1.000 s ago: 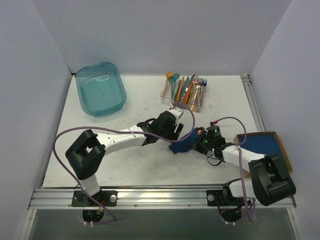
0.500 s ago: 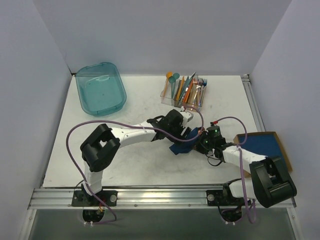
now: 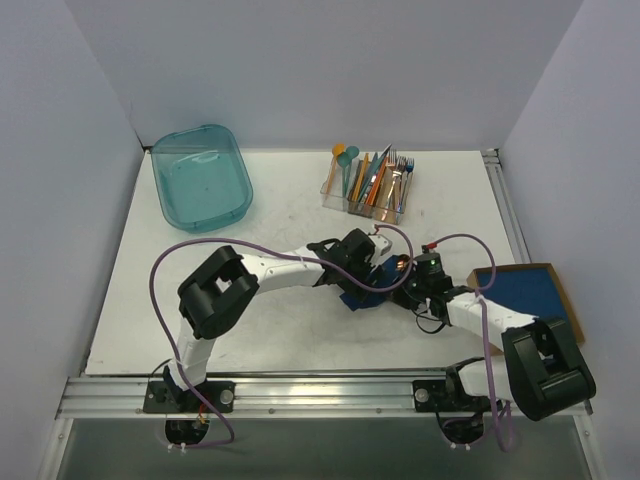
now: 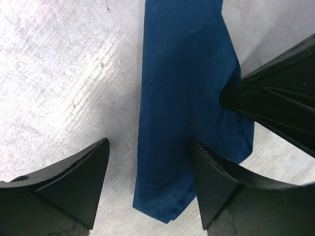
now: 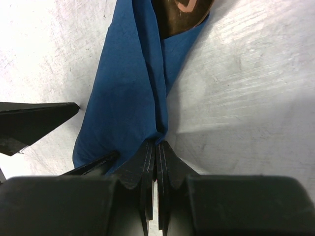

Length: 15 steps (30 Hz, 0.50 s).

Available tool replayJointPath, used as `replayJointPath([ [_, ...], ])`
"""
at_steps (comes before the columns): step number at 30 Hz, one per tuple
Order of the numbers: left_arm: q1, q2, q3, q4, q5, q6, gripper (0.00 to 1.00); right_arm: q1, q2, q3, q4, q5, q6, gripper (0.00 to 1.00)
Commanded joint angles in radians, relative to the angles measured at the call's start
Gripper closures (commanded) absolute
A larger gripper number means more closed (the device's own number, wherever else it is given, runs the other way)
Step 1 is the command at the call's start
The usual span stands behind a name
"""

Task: Place the utensils on the paper napkin and roll it up

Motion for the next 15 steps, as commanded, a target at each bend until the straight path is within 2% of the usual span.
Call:
replayJointPath([
  [1,-0.013,0.024,0.044,-0.039,-0.040,0.006,0.26,-0.005,-0.036,0.015,-0.060,0.039,-0.018,1.00],
  [4,-0.021,0.037,0.041,-0.054,-0.062,0.000,0.27,-0.007,-0.050,0.026,-0.087,0.056,-0.021,1.00],
  [7,-0.027,0.043,0.035,-0.057,-0.071,-0.008,0.27,-0.007,-0.074,0.028,-0.107,0.068,-0.022,0.95],
  [9,-0.031,0.044,0.026,-0.056,-0.076,-0.012,0.28,-0.010,-0.100,0.029,-0.119,0.086,-0.018,0.85],
  [15,-0.045,0.052,0.001,-0.037,-0.082,-0.023,0.28,-0.044,-0.160,0.060,-0.190,0.128,-0.042,0.71],
])
